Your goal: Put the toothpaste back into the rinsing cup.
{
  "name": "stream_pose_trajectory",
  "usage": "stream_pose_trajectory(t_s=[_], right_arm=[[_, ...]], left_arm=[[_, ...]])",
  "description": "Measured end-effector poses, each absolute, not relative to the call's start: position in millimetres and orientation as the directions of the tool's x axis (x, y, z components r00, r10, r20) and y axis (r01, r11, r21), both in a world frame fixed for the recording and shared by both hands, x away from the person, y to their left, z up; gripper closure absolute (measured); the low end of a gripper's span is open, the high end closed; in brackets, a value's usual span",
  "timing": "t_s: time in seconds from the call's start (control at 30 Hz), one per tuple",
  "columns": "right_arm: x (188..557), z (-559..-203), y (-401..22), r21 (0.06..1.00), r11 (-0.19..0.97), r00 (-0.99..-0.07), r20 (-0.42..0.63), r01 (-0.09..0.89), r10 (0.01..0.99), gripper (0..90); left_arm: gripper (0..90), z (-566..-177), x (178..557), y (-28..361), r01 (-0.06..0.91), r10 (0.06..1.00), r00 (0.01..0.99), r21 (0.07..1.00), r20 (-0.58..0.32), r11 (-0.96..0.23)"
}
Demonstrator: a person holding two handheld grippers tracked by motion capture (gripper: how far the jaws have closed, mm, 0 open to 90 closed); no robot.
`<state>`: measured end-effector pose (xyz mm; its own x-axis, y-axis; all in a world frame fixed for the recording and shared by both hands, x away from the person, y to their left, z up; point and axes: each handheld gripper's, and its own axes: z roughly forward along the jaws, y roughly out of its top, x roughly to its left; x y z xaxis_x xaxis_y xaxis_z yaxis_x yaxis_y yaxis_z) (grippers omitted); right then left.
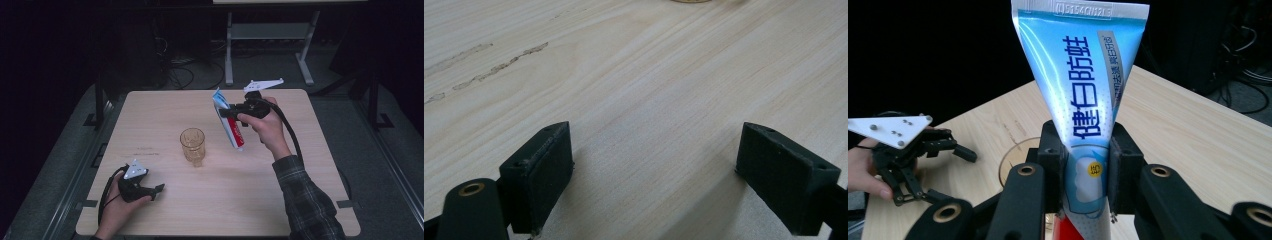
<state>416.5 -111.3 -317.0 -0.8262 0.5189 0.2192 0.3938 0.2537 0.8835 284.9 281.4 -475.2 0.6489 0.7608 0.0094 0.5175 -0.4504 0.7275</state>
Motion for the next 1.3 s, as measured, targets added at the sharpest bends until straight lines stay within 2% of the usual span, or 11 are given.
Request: stream_pose_trajectory(t_s=[1.3], right_arm=[[434,-291,-27,0.903,0.273,-0.876,0.189,0.333,0.443,72.2]], left_arm=[[14.0,-475,285,281,0.518,0.759,0.651,0.728,0.007,-0.45]])
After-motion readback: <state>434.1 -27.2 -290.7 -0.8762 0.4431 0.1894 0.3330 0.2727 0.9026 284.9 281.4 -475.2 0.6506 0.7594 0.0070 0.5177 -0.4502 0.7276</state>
